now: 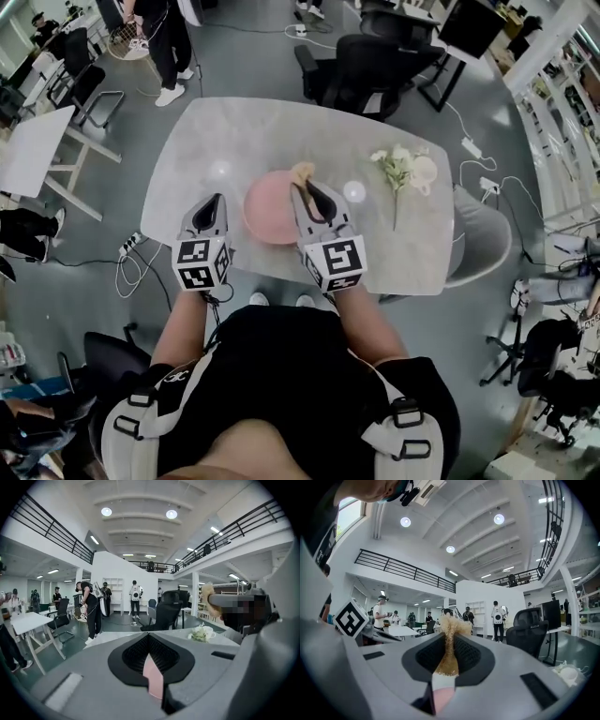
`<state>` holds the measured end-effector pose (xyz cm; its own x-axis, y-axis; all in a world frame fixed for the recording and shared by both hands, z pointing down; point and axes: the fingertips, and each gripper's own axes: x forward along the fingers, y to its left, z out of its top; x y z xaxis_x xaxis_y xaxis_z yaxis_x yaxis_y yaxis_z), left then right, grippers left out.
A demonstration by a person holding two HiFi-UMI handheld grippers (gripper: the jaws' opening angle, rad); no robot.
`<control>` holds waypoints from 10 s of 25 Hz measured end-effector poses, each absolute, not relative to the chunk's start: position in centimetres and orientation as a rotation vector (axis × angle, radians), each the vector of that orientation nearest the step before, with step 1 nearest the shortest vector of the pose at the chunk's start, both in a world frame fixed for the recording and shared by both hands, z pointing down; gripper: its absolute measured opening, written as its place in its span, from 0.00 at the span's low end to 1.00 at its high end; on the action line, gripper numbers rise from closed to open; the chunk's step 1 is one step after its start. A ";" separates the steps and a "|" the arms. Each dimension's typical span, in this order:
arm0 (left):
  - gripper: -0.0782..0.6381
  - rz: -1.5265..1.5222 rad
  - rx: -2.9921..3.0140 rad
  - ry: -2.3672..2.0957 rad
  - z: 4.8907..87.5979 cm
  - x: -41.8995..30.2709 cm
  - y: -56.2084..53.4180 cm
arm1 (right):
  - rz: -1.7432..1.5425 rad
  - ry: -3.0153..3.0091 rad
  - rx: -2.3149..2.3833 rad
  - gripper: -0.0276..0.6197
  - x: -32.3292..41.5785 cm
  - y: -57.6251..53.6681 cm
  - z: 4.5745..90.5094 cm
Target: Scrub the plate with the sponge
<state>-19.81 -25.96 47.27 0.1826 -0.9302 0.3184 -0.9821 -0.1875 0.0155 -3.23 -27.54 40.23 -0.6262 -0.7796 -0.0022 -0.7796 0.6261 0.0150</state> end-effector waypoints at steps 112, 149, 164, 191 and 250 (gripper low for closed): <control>0.15 0.269 2.212 -1.410 49.3 -12.8 -27.1 | 0.098 -2.212 1.464 0.13 5.6 -30.0 55.4; 0.15 0.159 2.109 -1.462 50.3 -13.7 -26.6 | 0.143 -2.516 0.777 0.12 -9.2 -22.6 55.1; 0.15 0.200 2.154 -1.415 50.3 -12.2 -24.2 | 0.122 -2.442 1.119 0.13 -1.6 -29.7 52.0; 0.16 0.047 2.002 -1.540 49.9 -18.1 -24.1 | -0.065 -2.538 0.406 0.13 -11.0 -17.8 57.3; 0.16 0.107 1.622 -1.354 64.9 -17.8 -27.1 | -0.009 -2.582 1.535 0.12 7.9 -23.7 44.7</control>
